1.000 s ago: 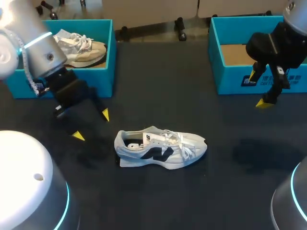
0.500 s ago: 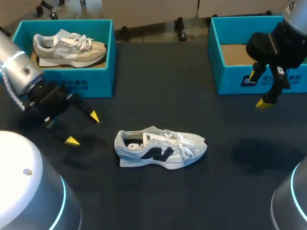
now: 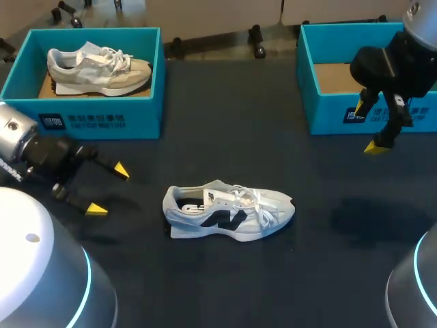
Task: Take the shoe out of the shoebox, open the shoe tongue, remove and reinsert the insole, then place the shoe into the shoebox
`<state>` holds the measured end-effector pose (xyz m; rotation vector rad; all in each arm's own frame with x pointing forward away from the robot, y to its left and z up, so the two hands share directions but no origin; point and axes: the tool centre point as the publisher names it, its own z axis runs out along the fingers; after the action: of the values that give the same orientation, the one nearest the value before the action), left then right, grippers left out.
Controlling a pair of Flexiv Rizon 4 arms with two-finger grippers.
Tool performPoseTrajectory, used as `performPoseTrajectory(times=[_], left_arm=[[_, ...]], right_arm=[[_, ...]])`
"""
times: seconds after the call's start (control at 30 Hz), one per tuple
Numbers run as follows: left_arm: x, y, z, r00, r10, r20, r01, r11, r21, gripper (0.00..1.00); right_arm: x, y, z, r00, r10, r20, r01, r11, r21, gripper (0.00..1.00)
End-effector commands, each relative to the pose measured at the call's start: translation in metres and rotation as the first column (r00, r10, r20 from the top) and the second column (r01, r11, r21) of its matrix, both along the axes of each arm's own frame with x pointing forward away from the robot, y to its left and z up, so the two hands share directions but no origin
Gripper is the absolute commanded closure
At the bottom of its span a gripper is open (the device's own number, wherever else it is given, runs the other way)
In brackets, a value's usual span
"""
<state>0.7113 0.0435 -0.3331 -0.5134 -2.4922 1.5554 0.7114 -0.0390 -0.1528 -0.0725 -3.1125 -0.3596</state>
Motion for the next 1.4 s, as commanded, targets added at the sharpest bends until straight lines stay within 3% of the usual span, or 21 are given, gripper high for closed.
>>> performPoseTrajectory(times=[0.03, 0.33, 0.53, 0.7, 1.0, 1.4], left_arm=[[-0.002, -0.001, 0.001, 1.000, 0.006, 0.004, -0.006, 1.000, 0.003, 0.00], [-0.002, -0.001, 0.001, 1.000, 0.006, 0.004, -0.006, 1.000, 0.003, 0.00], [-0.002, -0.006, 0.000, 0.985, 0.152, -0.079, -0.154, 0.988, -0.020, 0.00], [0.000, -0.007, 0.000, 0.970, 0.232, -0.072, -0.235, 0.972, -0.025, 0.00], [0.005, -0.014, -0.014, 0.929, 0.366, -0.060, -0.367, 0.930, -0.006, 0.00], [0.011, -0.036, -0.043, 0.914, 0.402, -0.059, -0.404, 0.914, -0.040, 0.00]], right_arm=[[0.002, 0.001, -0.001, 1.000, -0.001, -0.003, 0.001, 1.000, -0.003, 0.00], [0.002, 0.001, -0.001, 1.000, -0.001, -0.003, 0.001, 1.000, -0.003, 0.00], [0.002, 0.001, -0.001, 1.000, -0.001, -0.003, 0.001, 1.000, -0.003, 0.00], [0.002, 0.001, -0.001, 1.000, -0.001, -0.003, 0.001, 1.000, -0.003, 0.00], [0.002, 0.001, -0.001, 1.000, -0.001, -0.003, 0.001, 1.000, -0.003, 0.00], [0.002, 0.001, -0.001, 1.000, -0.001, -0.003, 0.001, 1.000, -0.003, 0.00]])
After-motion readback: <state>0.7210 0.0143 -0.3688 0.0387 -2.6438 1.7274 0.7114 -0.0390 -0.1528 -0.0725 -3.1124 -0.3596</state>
